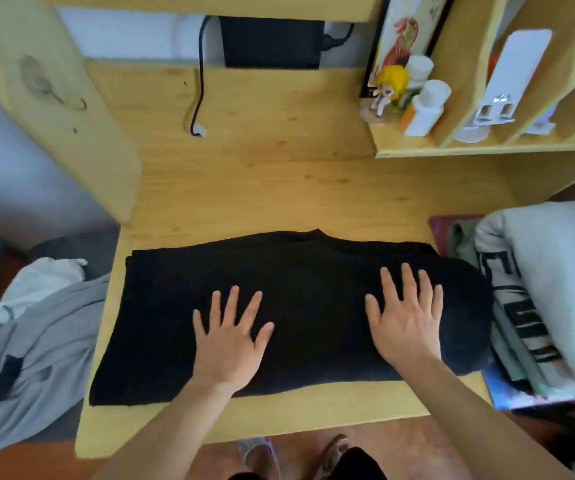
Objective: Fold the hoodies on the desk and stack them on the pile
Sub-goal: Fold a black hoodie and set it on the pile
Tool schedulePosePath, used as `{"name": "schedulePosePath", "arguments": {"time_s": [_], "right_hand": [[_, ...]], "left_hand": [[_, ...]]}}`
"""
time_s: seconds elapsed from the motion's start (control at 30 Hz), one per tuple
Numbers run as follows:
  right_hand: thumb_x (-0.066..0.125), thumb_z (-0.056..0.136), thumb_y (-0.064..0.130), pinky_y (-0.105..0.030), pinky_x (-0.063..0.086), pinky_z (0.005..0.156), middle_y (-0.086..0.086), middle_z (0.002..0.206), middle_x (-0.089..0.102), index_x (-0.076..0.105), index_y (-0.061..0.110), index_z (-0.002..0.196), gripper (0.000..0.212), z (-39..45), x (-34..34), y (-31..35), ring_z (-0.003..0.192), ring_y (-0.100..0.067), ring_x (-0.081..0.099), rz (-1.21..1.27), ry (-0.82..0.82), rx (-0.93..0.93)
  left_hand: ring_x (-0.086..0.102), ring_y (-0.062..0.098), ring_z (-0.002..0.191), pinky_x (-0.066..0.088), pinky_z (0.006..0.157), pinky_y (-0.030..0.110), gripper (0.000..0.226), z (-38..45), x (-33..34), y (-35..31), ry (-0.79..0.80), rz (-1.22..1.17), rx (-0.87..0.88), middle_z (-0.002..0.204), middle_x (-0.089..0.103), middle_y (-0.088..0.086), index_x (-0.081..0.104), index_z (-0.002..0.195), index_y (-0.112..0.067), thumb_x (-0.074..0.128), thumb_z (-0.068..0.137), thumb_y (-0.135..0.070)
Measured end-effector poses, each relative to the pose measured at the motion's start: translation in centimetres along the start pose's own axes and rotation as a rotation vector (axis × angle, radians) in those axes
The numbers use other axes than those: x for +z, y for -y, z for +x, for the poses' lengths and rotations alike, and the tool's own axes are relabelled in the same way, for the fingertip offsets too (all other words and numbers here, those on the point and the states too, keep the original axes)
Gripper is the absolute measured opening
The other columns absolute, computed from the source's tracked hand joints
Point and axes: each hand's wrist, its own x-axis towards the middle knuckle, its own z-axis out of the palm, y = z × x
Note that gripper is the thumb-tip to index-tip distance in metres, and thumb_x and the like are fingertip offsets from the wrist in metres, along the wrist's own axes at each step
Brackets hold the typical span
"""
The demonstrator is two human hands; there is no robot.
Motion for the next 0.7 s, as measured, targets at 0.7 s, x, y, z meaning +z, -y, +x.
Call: {"name": "schedulePosePath", "arguments": {"time_s": [0.7], "right_hand": [[0.06,0.091,0.06,-0.04,0.028,0.117,0.008,0.104,0.059,0.053,0.027,0.119,0.044,12.4,-2.6,-4.2,0.111,-0.02,0.052,0.066,0.42,-0.211]], "left_hand": [[0.042,0.024,0.136,0.037,0.114,0.041,0.056,13.4,-6.8,-3.3,0.005,0.12,0.157,0.144,0.047,0.003,0.045,0.148,-0.019,0.045,0.103,-0.052]]}}
